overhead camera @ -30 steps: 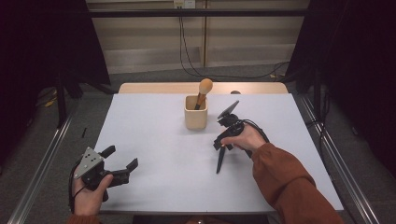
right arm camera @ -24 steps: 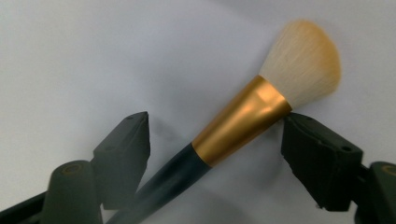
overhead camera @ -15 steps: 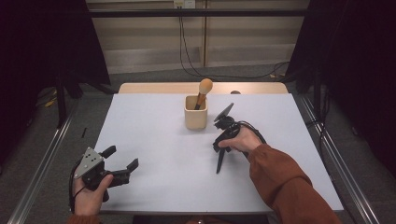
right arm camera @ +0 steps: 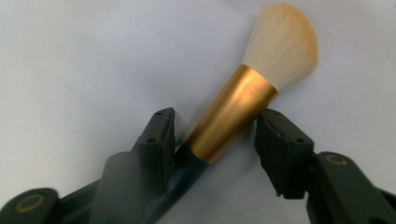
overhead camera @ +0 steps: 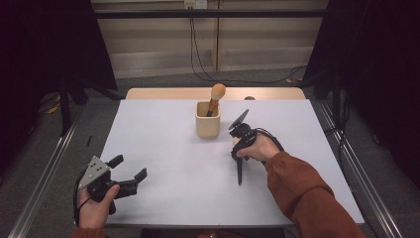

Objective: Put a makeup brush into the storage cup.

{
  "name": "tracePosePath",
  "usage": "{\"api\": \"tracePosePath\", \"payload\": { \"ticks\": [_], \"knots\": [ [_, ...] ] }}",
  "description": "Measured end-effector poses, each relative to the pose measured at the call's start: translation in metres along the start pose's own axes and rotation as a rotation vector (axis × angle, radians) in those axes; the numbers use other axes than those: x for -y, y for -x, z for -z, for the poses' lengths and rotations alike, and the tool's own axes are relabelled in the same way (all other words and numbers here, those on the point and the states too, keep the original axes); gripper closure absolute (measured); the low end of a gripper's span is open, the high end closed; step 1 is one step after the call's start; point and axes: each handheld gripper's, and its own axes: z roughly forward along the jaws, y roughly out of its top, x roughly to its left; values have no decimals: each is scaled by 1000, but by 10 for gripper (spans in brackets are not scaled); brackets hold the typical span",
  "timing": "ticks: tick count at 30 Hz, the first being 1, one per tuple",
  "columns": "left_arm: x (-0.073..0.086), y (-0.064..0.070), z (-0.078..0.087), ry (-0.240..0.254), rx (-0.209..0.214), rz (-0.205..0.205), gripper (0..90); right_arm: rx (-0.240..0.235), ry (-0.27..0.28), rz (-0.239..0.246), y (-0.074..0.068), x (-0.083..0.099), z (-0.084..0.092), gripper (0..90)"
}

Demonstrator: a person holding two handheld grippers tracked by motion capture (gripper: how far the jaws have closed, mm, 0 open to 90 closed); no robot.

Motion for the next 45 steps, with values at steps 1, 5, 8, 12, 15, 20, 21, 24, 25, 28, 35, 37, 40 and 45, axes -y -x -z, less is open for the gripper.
{"api": "tracePosePath", "payload": {
  "ticks": [1,5,8,12,15,20,21,24,25,28,35,37,40,45],
  "knots": [
    [0,0,0,0,2,0,27,1,-3,4,1,0,0,536],
    [0,0,0,-2,3,-3,27,-5,-21,-2,6,0,2,663],
    [0,0,0,-3,1,-5,27,-13,-31,0,8,0,2,706],
    [0,0,0,-5,3,-8,27,-8,-43,22,8,0,3,735],
    [0,0,0,-6,1,-9,27,-19,-41,43,9,0,3,737],
    [0,0,0,-6,2,-9,27,-30,-38,65,10,1,4,738],
    [0,0,0,-5,1,-5,27,-35,-36,67,10,2,4,739],
    [0,0,0,-5,1,-6,27,-58,-31,53,13,4,5,739],
    [0,0,0,-5,2,-7,27,-62,-27,53,13,5,5,739],
    [0,1,0,-4,-1,-5,27,-78,-11,45,15,7,6,739],
    [0,1,1,-1,-3,-14,27,-89,28,29,20,10,13,739],
    [0,0,1,-1,-3,-12,27,-93,45,26,21,11,16,739],
    [0,1,1,-2,-4,-12,27,-97,77,24,24,13,21,739],
    [0,1,0,-2,-3,-11,27,-100,113,5,28,15,28,739]
  ]
}}
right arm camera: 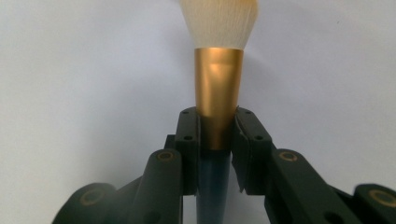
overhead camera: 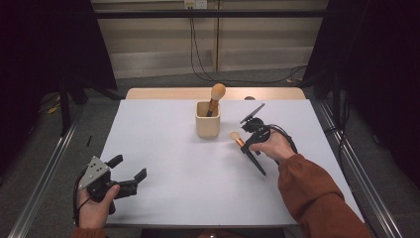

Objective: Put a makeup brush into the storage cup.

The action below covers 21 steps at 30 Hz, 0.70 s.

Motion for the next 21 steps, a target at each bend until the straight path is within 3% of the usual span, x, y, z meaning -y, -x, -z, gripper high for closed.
{"api": "tracePosePath", "payload": {
  "ticks": [10,21],
  "knots": [
    [0,-1,0,0,1,-1,27,-31,133,-7,0,2,15,739],
    [0,0,0,-4,2,-5,27,-31,277,-22,1,11,23,738]
  ]
}}
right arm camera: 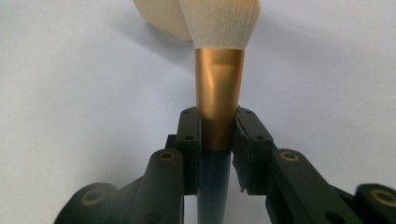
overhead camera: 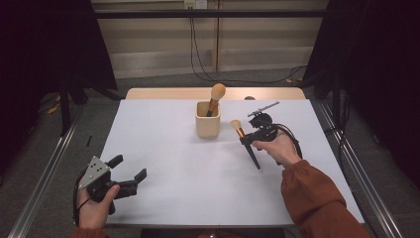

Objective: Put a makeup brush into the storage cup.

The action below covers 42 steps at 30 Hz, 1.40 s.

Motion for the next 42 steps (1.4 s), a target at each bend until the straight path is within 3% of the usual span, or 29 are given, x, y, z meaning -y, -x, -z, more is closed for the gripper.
{"api": "tracePosePath", "payload": {
  "ticks": [14,18,32,38,42],
  "knots": [
    [0,0,0,0,-4,0,27,28,213,-31,4,10,12,739],
    [0,0,0,0,-1,0,27,8,249,-11,5,13,11,739],
    [0,-1,0,-2,-8,3,27,-36,406,-14,8,26,13,738],
    [0,-1,0,-2,-2,1,27,-22,492,-27,9,29,13,738],
    [1,-1,0,-2,-4,3,27,-25,548,-7,9,32,13,738]
  ]
}}
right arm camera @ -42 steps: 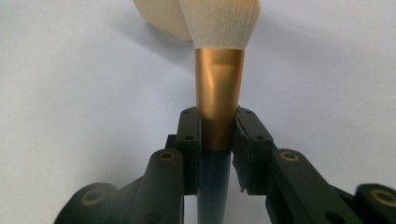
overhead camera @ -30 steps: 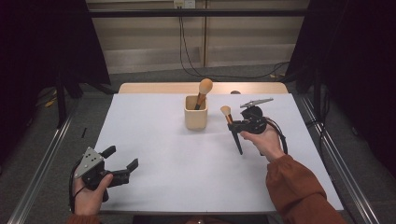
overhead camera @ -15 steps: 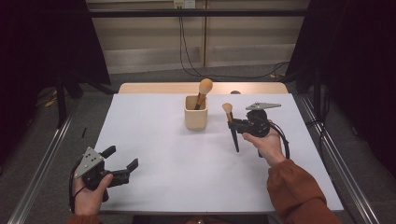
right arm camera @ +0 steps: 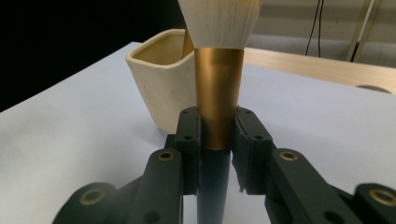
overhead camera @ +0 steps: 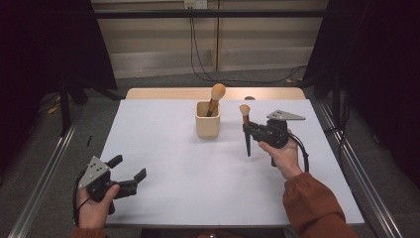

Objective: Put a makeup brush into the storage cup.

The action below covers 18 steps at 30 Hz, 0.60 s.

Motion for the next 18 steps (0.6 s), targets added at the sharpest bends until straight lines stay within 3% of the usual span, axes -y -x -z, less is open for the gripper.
{"api": "tracePosePath", "payload": {
  "ticks": [7,12,18],
  "knots": [
    [0,1,0,1,1,1,27,-23,61,15,0,8,-1,738],
    [0,1,0,0,2,1,27,-36,122,-5,1,7,2,738],
    [0,1,0,0,1,-3,27,-56,164,13,-3,3,4,738]
  ]
}}
